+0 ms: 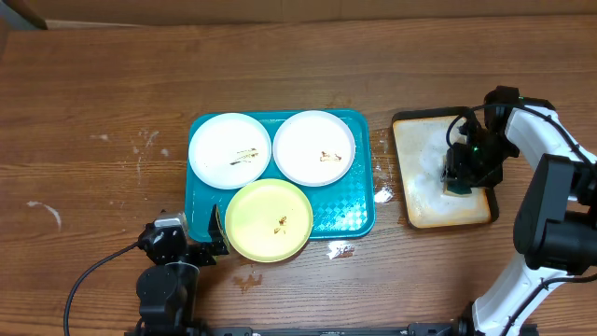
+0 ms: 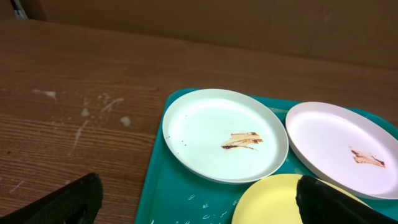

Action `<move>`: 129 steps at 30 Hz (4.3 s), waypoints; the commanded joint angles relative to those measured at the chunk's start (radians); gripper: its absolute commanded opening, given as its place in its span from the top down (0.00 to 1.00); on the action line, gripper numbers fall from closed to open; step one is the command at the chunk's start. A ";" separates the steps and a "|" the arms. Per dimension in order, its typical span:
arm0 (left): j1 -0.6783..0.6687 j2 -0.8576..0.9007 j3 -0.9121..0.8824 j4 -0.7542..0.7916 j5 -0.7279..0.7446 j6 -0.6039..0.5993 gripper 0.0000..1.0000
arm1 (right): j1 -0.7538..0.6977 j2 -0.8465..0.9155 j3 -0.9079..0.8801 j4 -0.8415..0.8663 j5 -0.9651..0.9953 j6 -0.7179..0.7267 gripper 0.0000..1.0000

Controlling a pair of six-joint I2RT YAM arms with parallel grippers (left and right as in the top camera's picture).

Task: Clean dirty plates on tray and stack at the side

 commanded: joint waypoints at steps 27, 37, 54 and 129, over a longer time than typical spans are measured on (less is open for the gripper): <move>0.005 -0.007 -0.009 0.001 -0.002 0.000 0.00 | 0.002 0.003 0.024 0.111 -0.013 0.008 0.96; 0.005 -0.007 -0.009 0.001 -0.003 0.000 0.00 | 0.002 0.003 0.024 0.120 -0.039 0.029 0.96; 0.005 -0.007 0.000 0.064 0.065 -0.010 0.00 | 0.002 0.003 0.024 0.102 -0.048 0.029 0.96; -0.238 1.645 1.347 -0.709 0.312 0.064 0.96 | 0.002 0.001 0.135 -0.005 -0.092 0.052 0.96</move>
